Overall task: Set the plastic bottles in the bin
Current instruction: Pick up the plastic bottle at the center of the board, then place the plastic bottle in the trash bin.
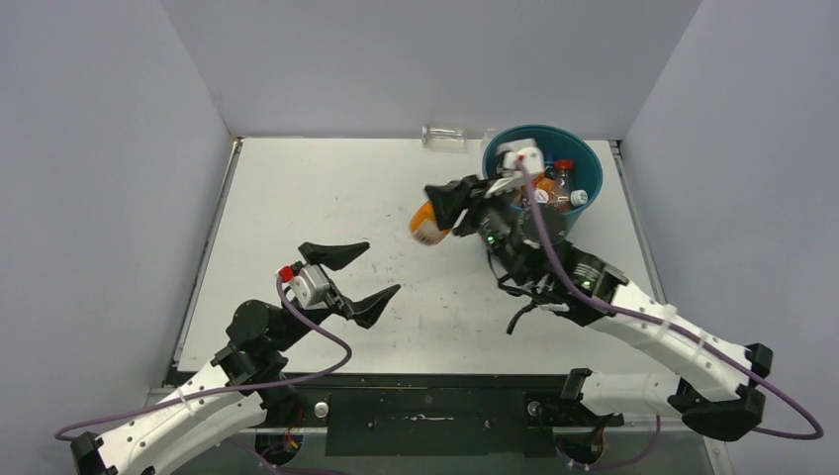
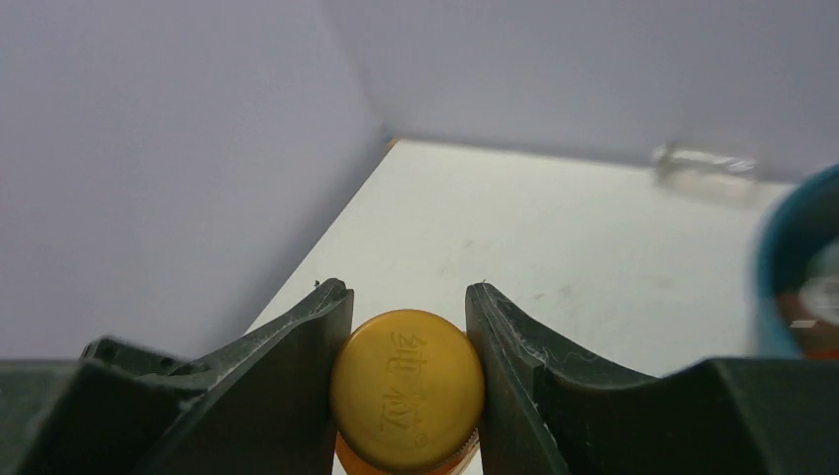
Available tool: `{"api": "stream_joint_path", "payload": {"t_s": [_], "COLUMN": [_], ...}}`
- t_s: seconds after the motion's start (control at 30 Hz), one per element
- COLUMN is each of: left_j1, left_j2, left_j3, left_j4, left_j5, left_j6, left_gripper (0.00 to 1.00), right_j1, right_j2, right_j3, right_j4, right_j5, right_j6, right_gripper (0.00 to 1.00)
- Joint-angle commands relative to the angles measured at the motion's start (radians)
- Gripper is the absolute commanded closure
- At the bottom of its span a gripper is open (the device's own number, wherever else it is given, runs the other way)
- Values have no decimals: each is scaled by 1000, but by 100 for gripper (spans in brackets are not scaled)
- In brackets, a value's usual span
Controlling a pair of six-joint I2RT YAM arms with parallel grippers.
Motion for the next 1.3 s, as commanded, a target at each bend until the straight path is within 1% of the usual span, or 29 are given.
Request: {"api": "stream_joint_path", "payload": {"t_s": [0.0, 0.07, 0.13, 0.2, 0.23, 0.27, 0.3, 0.33, 0.37, 0.43, 0.5, 0.57, 0.67, 0.8, 0.93, 1.1, 1.13, 1.17, 1.23, 1.27], "left_j1": [-5, -6, -6, -6, -6, -6, -6, -7, -6, -6, -9, -13, -16, -18, -18, -18, -18, -18, -19, -21], "left_j2": [-21, -22, -16, -5, 2, 8, 13, 16, 19, 23, 25, 26, 32, 44, 52, 57, 59, 60, 63, 64], "left_j3": [30, 27, 27, 28, 29, 31, 32, 32, 33, 36, 36, 36, 36, 36, 37, 37, 37, 37, 37, 38], "left_j4": [36, 39, 39, 40, 38, 36, 34, 31, 31, 26, 23, 18, 14, 15, 14, 11, 12, 11, 10, 10], "left_j5": [-88, -100, -100, -101, -101, -99, -100, -100, -96, -91, -88, -90, -95, -94, -83, -82, -81, -81, -80, -80], "left_j6": [-11, -9, -11, -18, -18, -20, -21, -21, -23, -24, -22, -17, -8, -6, -7, -7, -6, -9, -8, -10], "left_gripper": [4, 4, 4, 4, 4, 4, 4, 4, 4, 4, 4, 4, 4, 4, 4, 4, 4, 4, 4, 4], "right_j1": [-23, -38, -56, -83, -107, -146, -194, -260, -333, -517, -676, -782, -867, -938, -954, -956, -957, -957, -957, -956], "right_j2": [-168, -211, -232, -222, -206, -187, -161, -130, -101, -46, -1, 42, 109, 178, 210, 261, 271, 279, 282, 275], "right_j3": [111, 80, 48, 16, 6, 7, 17, 38, 73, 115, 130, 133, 131, 113, 63, 36, 34, 36, 40, 44], "right_j4": [12, 118, 262, 411, 449, 451, 429, 374, 302, 179, 112, 95, 100, 111, 134, 105, 96, 81, 64, 54], "right_j5": [569, 676, 749, 788, 788, 771, 743, 704, 652, 503, 348, 245, 166, 68, 16, -23, -36, -47, -70, -71], "right_j6": [-328, -455, -585, -713, -750, -758, -744, -688, -615, -445, -299, -216, -182, -136, -118, -100, -97, -92, -85, -76], "right_gripper": [95, 95, 95, 95, 95, 95, 95, 95, 95, 95, 95, 95, 95, 95, 95, 94, 89, 78, 49, 37]}}
